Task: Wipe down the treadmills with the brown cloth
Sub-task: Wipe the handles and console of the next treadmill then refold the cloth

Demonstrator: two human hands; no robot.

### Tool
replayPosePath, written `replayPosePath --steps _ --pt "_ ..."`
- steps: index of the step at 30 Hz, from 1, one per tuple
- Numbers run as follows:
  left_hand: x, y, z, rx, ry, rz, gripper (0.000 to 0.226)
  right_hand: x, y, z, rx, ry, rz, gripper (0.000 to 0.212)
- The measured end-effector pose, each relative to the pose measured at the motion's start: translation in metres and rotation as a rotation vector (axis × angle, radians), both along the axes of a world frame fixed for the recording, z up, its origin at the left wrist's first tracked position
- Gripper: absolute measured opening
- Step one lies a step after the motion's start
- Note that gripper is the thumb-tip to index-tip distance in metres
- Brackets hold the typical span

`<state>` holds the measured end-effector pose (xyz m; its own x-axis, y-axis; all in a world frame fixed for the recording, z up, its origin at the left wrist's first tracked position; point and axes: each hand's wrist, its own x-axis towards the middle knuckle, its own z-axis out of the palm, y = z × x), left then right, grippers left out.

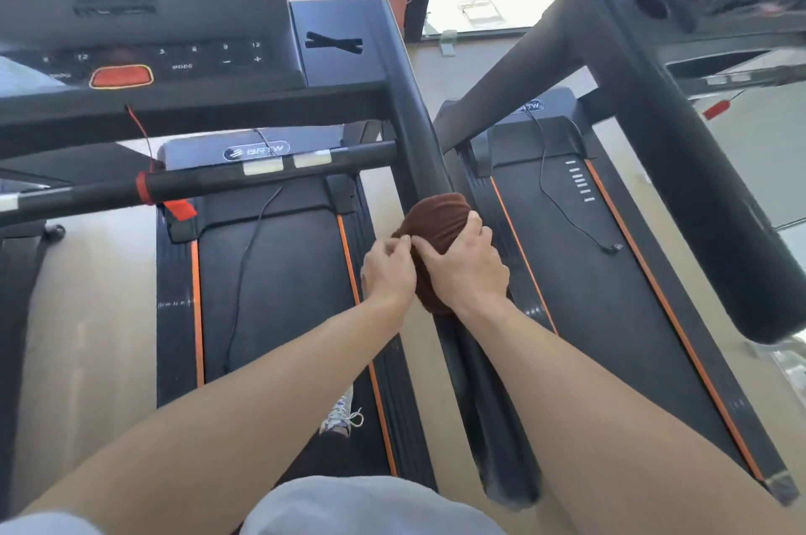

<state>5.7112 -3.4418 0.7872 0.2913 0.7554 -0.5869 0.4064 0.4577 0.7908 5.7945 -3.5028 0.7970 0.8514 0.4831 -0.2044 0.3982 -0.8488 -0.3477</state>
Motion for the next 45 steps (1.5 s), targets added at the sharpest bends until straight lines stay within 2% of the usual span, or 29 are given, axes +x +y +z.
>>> replayPosePath --steps 3,7,12,14,16,18,22,27,35,40,45 --pt "0.009 0.041 -0.001 0.310 -0.055 -0.017 0.003 0.020 0.041 0.003 0.013 0.016 -0.015 0.089" --pt "0.021 0.109 0.012 0.739 -0.082 -0.140 0.006 0.044 0.094 0.003 0.038 -0.004 -0.034 0.080" --pt "0.049 0.201 0.014 1.158 0.118 -0.366 0.010 0.072 0.155 0.002 0.044 -0.061 0.020 0.074" --pt "0.062 0.231 0.008 1.237 0.179 -0.450 0.025 0.079 0.177 0.001 0.025 -0.111 0.063 0.076" --pt "0.079 0.258 0.009 1.179 0.201 -0.526 0.037 0.086 0.197 -0.002 -0.007 -0.161 0.113 0.079" --pt "0.097 0.282 0.017 1.033 0.234 -0.570 0.048 0.093 0.213 -0.004 -0.027 -0.183 0.153 0.080" --pt "0.126 0.301 0.017 0.830 0.348 -0.631 0.071 0.108 0.231 -0.004 0.000 -0.134 0.202 0.080" --pt "0.133 0.292 0.005 0.942 0.394 -0.541 0.080 0.141 0.268 0.006 0.114 0.095 0.136 0.076" --pt "0.137 0.289 0.003 0.994 0.421 -0.479 0.087 0.192 0.353 0.010 0.129 0.189 0.104 0.075" --pt "0.139 0.289 0.002 0.992 0.436 -0.462 0.091 0.219 0.404 0.005 0.200 0.218 0.083 0.070" --pt "0.136 0.287 0.006 0.995 0.397 -0.440 0.100 0.240 0.424 -0.003 0.306 0.353 0.094 0.065"
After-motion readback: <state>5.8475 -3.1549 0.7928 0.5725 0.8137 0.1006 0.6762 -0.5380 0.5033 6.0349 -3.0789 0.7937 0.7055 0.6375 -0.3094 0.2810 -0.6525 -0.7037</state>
